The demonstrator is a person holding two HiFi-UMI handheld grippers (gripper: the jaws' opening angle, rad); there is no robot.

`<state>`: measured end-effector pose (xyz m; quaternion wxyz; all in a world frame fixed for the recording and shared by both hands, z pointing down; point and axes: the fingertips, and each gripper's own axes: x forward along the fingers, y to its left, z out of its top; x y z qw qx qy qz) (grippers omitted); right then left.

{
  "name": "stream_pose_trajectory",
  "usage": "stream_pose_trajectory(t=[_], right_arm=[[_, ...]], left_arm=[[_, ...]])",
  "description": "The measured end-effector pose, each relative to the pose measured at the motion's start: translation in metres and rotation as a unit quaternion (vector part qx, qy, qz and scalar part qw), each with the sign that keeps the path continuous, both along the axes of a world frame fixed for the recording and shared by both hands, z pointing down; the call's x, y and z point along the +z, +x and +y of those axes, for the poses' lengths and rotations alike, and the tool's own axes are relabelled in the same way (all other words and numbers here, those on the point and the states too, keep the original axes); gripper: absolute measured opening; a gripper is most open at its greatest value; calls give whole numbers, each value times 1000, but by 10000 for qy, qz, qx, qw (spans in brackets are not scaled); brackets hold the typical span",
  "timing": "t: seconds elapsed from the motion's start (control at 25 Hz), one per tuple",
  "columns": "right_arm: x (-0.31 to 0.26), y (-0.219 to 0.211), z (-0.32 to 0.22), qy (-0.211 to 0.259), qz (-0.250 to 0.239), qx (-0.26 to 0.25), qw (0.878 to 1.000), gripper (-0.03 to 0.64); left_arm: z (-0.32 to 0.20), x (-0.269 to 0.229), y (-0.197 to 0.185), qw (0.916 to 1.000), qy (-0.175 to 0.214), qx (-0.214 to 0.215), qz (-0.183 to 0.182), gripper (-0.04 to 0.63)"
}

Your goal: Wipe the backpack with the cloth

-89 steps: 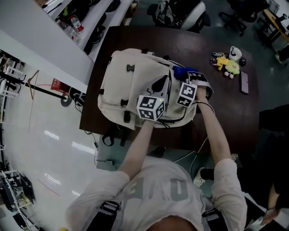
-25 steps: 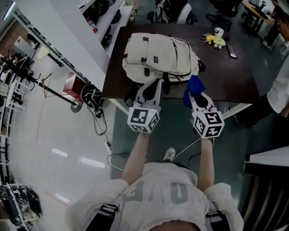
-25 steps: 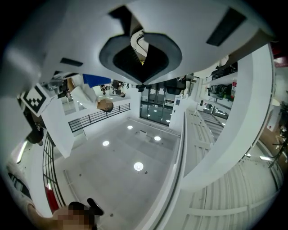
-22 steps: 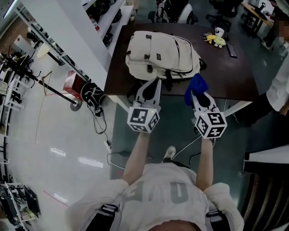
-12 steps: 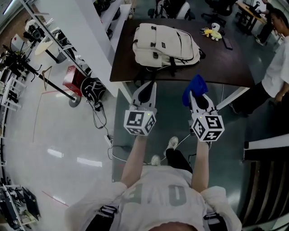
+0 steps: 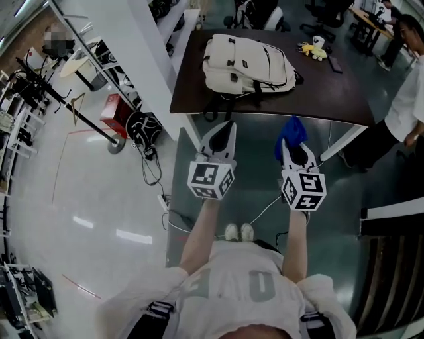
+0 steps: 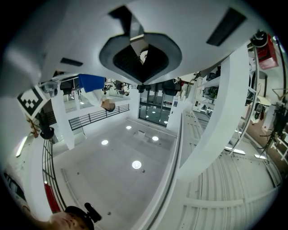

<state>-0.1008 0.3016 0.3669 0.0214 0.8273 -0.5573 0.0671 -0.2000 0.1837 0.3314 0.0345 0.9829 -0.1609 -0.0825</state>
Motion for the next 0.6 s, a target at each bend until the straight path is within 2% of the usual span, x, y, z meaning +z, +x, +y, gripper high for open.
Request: stream_pose_trajectory(t=[0.6], right_arm=[[-7, -3, 33, 105, 38, -103, 9999, 41]], left_arm=[[33, -6, 7, 10000, 47, 5, 18, 5]])
